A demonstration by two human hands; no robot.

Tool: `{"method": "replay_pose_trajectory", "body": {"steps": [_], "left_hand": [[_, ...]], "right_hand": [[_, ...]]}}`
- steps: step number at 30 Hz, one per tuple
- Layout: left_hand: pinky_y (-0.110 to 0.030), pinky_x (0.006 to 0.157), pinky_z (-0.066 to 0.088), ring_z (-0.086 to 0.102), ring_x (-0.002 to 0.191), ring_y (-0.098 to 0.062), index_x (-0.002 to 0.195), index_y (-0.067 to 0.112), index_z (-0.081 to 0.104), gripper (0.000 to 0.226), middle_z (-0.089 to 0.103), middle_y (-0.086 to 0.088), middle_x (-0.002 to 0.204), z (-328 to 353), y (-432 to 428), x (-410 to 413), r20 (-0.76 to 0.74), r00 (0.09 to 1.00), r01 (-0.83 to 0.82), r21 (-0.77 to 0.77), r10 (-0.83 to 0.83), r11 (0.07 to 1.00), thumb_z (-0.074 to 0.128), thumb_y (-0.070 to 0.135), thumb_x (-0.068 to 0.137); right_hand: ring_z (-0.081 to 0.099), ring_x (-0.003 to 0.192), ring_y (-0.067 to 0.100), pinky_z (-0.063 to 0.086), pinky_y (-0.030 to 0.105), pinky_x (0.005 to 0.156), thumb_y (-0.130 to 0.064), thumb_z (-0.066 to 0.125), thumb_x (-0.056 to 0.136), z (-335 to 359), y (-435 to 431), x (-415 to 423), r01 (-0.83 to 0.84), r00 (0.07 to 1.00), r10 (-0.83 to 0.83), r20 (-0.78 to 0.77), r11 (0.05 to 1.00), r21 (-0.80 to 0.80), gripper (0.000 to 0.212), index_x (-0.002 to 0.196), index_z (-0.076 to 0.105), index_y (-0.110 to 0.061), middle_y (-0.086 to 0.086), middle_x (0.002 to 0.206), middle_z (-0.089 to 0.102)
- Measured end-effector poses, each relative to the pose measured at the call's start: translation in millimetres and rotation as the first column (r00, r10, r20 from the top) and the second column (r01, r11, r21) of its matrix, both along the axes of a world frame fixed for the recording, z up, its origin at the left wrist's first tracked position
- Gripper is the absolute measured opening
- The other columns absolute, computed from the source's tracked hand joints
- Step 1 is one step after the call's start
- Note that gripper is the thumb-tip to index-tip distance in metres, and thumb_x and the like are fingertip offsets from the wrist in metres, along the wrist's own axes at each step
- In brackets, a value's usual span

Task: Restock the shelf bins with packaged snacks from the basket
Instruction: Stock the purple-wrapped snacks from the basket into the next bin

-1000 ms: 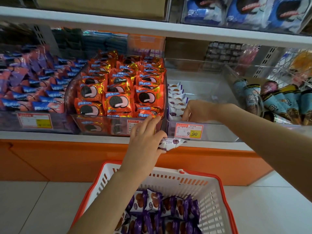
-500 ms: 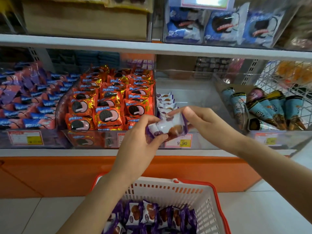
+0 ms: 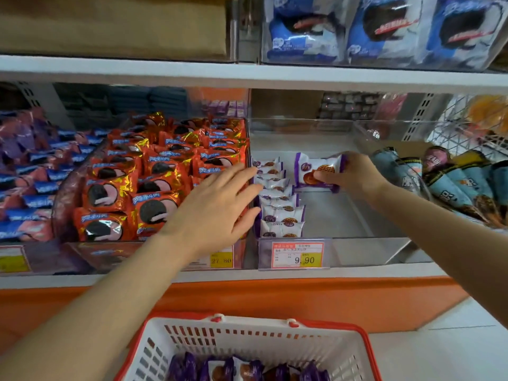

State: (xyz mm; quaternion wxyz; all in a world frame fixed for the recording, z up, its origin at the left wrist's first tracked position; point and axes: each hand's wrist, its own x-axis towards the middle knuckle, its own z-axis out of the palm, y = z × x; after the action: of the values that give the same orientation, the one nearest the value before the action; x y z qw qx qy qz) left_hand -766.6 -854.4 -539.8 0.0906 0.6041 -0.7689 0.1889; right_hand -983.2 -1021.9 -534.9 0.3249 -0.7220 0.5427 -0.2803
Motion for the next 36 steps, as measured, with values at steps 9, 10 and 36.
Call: {"method": "replay_pose_trajectory", "body": {"steps": [9, 10, 36], "left_hand": [[-0.039, 0.103, 0.026, 0.045, 0.127, -0.033, 0.12, 0.009, 0.06, 0.044, 0.053, -0.015, 0.135, -14, -5, 4, -0.099, 0.991, 0.08, -0.094, -0.09, 0.992, 0.037, 0.034, 0.093], [-0.039, 0.103, 0.027, 0.045, 0.127, -0.033, 0.12, 0.009, 0.06, 0.043, 0.052, -0.015, 0.136, -14, -6, 4, -0.102, 0.991, 0.081, -0.095, -0.09, 0.992, 0.038, 0.034, 0.092], [-0.039, 0.098, 0.029, 0.048, 0.122, -0.035, 0.116, 0.008, 0.061, 0.042, 0.053, -0.017, 0.133, -19, -8, 6, -0.07, 0.989, 0.117, -0.196, -0.133, 0.974, 0.038, 0.034, 0.093]], "right_hand": [[0.057, 0.099, 0.029, 0.045, 0.031, 0.073, -0.028, 0.079, 0.076, -27, -62, 35, 0.057, 0.943, -0.071, -0.325, 0.997, -0.053, 0.06, 0.123, 0.05, -0.006, 0.017, 0.124, 0.053], [0.057, 0.092, 0.027, 0.044, 0.029, 0.066, -0.029, 0.079, 0.075, -28, -67, 38, 0.056, 0.932, -0.073, -0.355, 0.997, -0.056, 0.059, 0.122, 0.051, -0.006, 0.018, 0.122, 0.054], [0.058, 0.103, 0.031, 0.043, 0.032, 0.081, -0.026, 0.051, 0.097, -40, -56, 65, -0.3, 0.714, 0.027, -0.7, 0.914, -0.272, 0.032, 0.123, 0.056, -0.009, 0.015, 0.117, 0.061]]}}
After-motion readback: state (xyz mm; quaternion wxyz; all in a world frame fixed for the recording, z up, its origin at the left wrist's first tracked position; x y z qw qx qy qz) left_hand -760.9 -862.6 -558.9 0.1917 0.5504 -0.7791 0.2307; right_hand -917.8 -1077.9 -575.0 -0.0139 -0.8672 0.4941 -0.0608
